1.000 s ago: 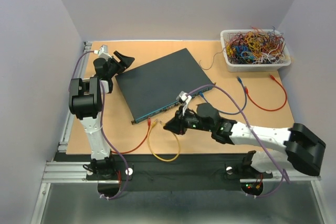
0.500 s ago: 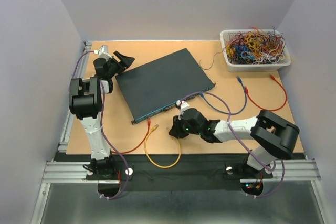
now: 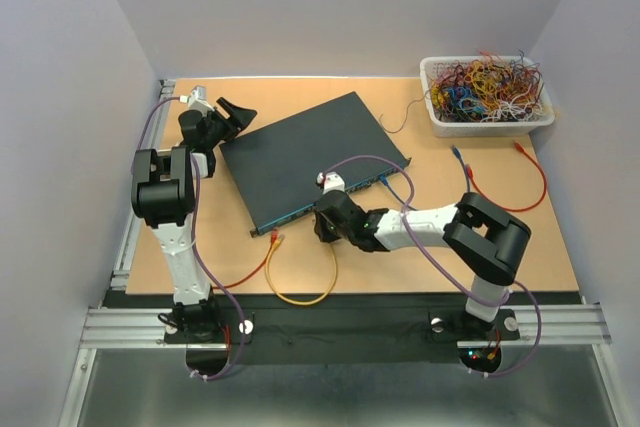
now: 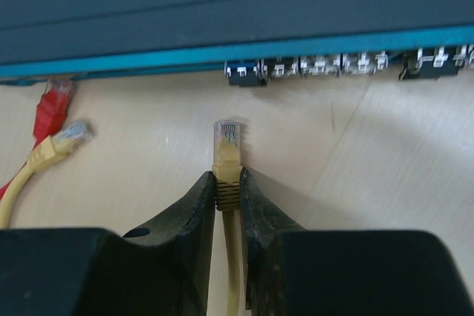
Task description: Insert the plug into the switch port
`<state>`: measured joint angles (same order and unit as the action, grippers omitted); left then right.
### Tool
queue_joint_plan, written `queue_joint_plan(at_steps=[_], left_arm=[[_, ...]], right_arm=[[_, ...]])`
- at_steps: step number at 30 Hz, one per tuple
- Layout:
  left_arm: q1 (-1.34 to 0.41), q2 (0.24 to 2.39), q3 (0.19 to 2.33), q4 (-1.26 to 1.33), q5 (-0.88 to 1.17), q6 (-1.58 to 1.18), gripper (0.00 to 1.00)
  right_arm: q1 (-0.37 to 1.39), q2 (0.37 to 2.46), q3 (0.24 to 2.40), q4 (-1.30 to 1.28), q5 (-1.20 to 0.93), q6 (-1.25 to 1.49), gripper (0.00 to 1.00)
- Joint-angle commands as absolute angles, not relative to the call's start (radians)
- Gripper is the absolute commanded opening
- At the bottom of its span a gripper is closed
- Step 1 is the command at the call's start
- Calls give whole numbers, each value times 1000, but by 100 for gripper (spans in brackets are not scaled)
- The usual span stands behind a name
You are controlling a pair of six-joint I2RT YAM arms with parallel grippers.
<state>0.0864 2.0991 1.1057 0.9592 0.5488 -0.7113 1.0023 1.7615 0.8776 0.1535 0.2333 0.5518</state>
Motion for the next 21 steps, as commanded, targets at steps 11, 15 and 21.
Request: queue_joint_plan(at_steps=[11, 15, 21], left_arm=[[84, 2085, 1134, 864, 561, -687, 79], [86, 2079, 1120, 862, 561, -684, 79], [84, 2074, 1114, 867, 561, -683, 79]], right_arm=[[1054, 1926, 1186, -75, 454, 466, 0], [1066, 1965, 1236, -106, 511, 474, 0], [1071, 1962, 1258, -127, 587, 497, 0]])
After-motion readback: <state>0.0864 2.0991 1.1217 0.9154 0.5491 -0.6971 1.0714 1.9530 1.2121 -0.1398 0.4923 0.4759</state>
